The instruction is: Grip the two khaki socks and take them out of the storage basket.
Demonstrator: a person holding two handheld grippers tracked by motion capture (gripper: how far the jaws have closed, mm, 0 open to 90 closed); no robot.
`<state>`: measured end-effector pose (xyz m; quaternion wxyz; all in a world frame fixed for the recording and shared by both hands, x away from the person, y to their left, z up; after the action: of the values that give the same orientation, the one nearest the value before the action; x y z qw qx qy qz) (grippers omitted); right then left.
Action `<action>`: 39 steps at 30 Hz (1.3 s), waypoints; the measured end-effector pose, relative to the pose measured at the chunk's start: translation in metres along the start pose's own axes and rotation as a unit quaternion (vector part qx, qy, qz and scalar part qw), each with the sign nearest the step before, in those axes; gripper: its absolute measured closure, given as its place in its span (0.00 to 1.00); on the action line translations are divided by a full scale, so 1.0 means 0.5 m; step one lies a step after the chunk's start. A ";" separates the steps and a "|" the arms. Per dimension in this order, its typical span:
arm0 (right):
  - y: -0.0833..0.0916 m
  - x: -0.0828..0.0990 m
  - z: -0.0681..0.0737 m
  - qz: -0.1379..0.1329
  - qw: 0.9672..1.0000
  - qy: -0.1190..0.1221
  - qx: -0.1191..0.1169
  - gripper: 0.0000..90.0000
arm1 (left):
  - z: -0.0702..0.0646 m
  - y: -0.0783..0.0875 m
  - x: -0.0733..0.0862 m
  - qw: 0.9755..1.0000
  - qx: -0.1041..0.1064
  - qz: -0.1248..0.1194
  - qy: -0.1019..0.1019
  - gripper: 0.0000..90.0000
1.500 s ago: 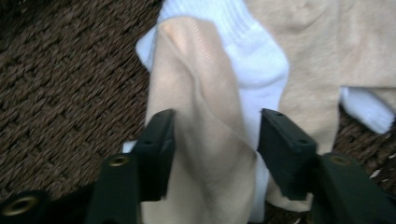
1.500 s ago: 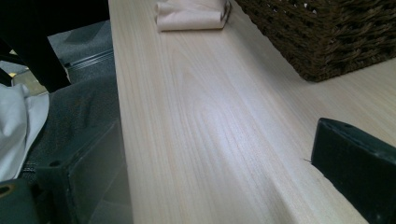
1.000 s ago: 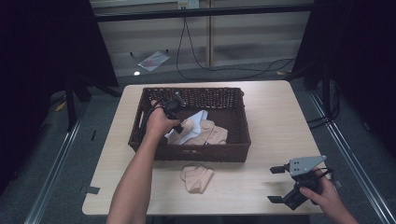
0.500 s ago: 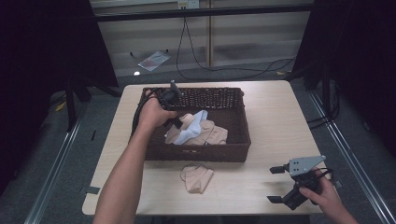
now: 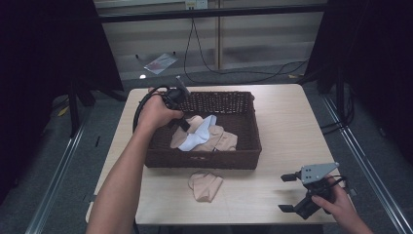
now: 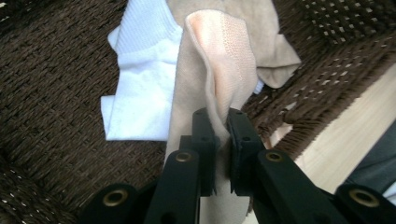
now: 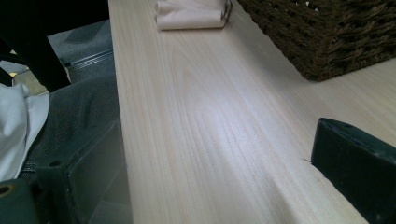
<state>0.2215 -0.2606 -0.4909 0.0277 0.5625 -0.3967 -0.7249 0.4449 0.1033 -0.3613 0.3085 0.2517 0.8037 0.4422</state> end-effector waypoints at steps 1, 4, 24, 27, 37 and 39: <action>0.000 0.000 0.000 0.000 1.000 0.000 0.000 0.02 | -0.002 0.003 0.000 1.000 0.002 -0.001 -0.004 0.93; -0.001 0.000 0.001 0.001 1.000 -0.001 -0.002 0.02 | -0.011 0.009 0.001 1.000 0.004 0.007 -0.007 0.93; 0.001 0.000 0.001 0.002 1.000 -0.002 -0.001 0.02 | -0.094 0.037 0.007 0.998 0.028 0.020 -0.055 0.93; 0.001 0.000 0.001 0.001 1.000 -0.003 -0.001 0.02 | -0.102 0.036 0.011 0.998 0.027 0.024 -0.060 0.93; 0.001 0.000 0.001 0.002 1.000 -0.003 -0.001 0.02 | -0.130 0.028 0.027 0.995 0.041 0.024 -0.089 0.93; 0.000 0.000 0.001 0.002 1.000 -0.002 -0.001 0.02 | -0.138 0.024 0.032 0.994 0.044 0.024 -0.094 0.93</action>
<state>0.2211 -0.2605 -0.4907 0.0287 0.5601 -0.3966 -0.7268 0.3859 0.0818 -0.3262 0.3610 0.3245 0.7835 0.3878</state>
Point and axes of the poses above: each handheld gripper's, and its own axes: y roughly backward along the jaws, x roughly out of its underside, z roughly to its left, the point moved 3 cm from there along -y, roughly forward along the jaws, and after that the axes turned 10 degrees about x, right-handed, at the moved point
